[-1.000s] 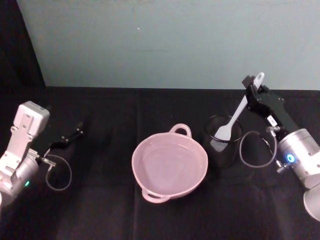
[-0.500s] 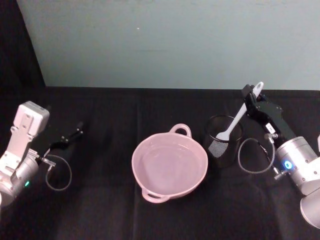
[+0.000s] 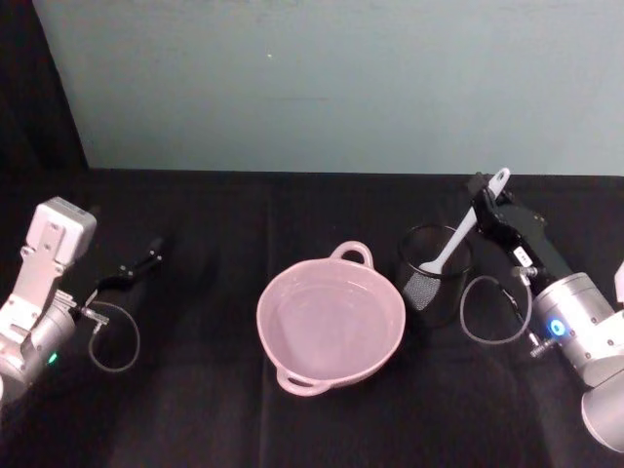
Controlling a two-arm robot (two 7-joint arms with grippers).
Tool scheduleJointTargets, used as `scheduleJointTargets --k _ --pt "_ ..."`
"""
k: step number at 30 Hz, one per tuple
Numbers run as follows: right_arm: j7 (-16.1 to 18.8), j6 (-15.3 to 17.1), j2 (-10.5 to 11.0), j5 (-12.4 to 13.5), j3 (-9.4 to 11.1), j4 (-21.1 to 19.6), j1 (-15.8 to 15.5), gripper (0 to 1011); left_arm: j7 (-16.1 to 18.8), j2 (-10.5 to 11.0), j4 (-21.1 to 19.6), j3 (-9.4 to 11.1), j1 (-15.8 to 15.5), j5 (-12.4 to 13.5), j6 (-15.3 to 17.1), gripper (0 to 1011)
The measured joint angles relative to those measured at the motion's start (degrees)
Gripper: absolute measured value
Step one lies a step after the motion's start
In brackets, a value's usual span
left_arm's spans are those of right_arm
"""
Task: Use the one hand to pick up the spoon and stir the clear water in the bowl.
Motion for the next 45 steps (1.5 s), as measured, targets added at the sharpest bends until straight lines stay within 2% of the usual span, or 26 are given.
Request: scheduleJointTargets --k 16,31,45 --pt "-1.06 0.9 0.15 0.21 -0.11 -0.57 -0.55 125 0.0 0.0 0.0 0.0 0.0 0.01 0.0 1005" --pt "-2.6 0.93 0.51 -1.16 0.41 -1.7 -0.62 125 0.0 0.0 0.0 0.0 0.0 0.0 0.0 1005" --pt "-2.25 1.44 0.27 -1.23 0.37 -1.51 -0.55 125 0.0 0.0 0.0 0.0 0.0 0.0 0.0 1005"
